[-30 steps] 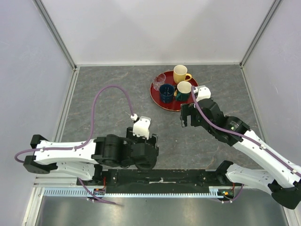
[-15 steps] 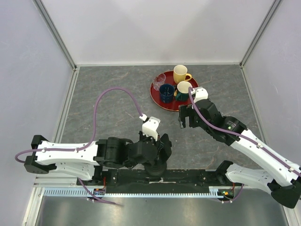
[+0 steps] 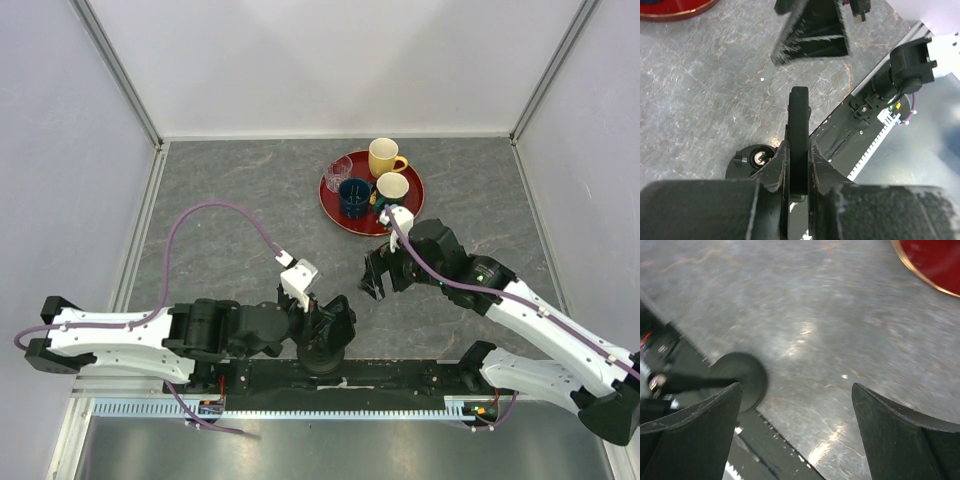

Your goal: Place the phone on the phone stand

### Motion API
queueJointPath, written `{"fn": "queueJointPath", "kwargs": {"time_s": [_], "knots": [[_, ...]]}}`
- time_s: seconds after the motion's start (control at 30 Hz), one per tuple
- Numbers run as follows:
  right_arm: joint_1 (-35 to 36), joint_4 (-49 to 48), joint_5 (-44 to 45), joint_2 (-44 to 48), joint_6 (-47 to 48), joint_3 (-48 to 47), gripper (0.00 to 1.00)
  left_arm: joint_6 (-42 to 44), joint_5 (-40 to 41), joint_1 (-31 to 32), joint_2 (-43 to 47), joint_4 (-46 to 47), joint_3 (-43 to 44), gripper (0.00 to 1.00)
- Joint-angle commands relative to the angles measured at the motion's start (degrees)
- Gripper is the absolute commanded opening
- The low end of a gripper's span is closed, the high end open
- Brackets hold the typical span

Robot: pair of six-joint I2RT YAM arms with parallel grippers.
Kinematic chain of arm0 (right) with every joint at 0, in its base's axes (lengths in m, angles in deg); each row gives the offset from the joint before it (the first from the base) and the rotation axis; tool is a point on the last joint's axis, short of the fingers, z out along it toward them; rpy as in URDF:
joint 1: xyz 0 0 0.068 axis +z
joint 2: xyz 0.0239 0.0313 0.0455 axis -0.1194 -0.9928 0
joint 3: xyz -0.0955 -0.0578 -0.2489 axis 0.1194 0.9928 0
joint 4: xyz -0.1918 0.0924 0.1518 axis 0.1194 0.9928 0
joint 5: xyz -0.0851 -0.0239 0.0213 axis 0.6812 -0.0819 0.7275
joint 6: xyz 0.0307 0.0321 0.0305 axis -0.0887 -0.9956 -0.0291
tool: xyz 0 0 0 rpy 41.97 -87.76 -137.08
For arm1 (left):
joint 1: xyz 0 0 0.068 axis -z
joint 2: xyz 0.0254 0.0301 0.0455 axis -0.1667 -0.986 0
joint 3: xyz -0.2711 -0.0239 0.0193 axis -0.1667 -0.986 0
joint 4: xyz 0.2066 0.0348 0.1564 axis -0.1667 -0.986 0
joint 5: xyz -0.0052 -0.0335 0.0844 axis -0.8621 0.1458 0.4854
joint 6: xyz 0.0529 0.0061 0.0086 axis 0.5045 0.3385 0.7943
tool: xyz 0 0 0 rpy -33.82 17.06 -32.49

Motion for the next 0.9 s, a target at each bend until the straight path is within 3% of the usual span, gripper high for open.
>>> {"fn": "queueJointPath", "kwargs": {"time_s": [0.0,0.17,0.3,0.5,0.7,0.87], "knots": [[0.0,-8.5,-22.0,7.3,10.0,3.1,0.97,14.1,-2.9,0.0,4.8,10.2,-2.8,0.02],[0.0,-10.7,-38.0,12.3,15.3,4.0,0.91,21.3,-5.7,-0.2,7.6,12.2,-4.4,0.02],[0.1,-17.7,-49.5,11.1,13.3,4.8,0.89,23.3,-6.2,-0.2,8.2,13.3,-5.7,0.02],[2.0,-23.3,-51.6,4.5,13.1,4.5,0.79,24.4,-6.5,-0.2,10.9,15.6,-7.3,0.02],[6.0,-27.0,-48.0,0.6,14.7,5.9,0.71,24.6,-7.7,-0.2,11.9,15.5,-8.2,0.02],[9.2,-31.8,-47.8,-1.4,13.3,8.0,0.58,24.5,-7.6,-0.1,12.0,15.4,-8.4,0.02]]}}
